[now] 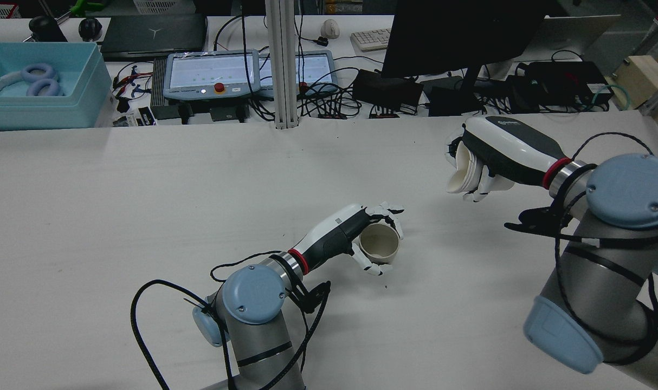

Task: Pour water
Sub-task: 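Tilt the right hand's cup over the left hand's cup to pour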

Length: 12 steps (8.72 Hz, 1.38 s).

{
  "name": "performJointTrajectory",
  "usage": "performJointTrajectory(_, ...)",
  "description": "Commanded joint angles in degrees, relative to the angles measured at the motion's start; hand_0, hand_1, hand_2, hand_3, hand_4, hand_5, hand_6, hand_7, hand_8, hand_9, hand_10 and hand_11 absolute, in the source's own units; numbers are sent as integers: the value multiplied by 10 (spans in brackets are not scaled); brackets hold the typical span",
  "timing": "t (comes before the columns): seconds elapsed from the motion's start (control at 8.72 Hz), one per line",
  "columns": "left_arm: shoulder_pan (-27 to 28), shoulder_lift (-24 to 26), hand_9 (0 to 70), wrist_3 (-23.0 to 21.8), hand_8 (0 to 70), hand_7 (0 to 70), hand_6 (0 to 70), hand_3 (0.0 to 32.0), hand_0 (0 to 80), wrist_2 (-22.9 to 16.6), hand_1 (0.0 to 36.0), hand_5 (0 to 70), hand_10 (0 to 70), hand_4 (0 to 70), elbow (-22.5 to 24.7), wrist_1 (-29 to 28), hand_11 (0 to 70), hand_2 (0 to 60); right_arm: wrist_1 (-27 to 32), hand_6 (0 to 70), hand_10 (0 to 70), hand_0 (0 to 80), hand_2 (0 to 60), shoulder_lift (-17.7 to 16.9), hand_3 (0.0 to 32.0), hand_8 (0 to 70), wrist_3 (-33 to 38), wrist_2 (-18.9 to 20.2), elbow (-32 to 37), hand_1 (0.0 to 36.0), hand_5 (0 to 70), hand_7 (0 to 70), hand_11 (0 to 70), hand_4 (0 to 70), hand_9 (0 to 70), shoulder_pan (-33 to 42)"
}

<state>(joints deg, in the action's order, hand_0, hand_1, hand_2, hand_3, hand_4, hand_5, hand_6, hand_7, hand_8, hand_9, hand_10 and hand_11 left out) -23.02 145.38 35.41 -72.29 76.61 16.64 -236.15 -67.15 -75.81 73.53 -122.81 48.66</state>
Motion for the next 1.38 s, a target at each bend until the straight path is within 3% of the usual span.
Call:
performJointTrajectory(0.0, 9, 28, 18, 0, 66, 161, 140, 0, 730, 10, 360, 700, 51, 700, -21, 2, 96, 600, -15, 594, 299, 800, 486, 32, 0, 386, -17, -28, 43, 360, 700, 613, 463, 700, 463, -43)
performJointTrajectory(0.46, 10, 54, 19, 1, 71, 169, 153, 0, 732, 16, 360, 700, 57, 700, -90, -20, 105, 600, -28, 582, 293, 800, 497, 49, 0, 384, -17, -53, 38, 360, 700, 603, 456, 700, 459, -102)
performJointTrajectory(0.8, 2, 51, 21, -2, 76, 177, 160, 0, 692, 14, 360, 700, 63, 700, -93, -25, 112, 600, -27, 575, 290, 800, 492, 46, 0, 383, -2, -56, 27, 360, 700, 598, 452, 700, 458, -108)
performJointTrajectory(1.03, -18, 47, 18, -7, 71, 162, 143, 0, 642, 4, 360, 700, 59, 700, -64, -14, 106, 600, -25, 537, 375, 800, 343, 31, 0, 397, 92, -60, -21, 360, 678, 523, 557, 552, 437, -67)
performJointTrajectory(1.26, -36, 12, 16, -29, 67, 151, 129, 0, 648, -21, 360, 700, 51, 700, 17, 40, 93, 600, -23, 528, 450, 800, 316, 16, 0, 410, 144, -60, -74, 360, 618, 511, 659, 458, 444, 15)
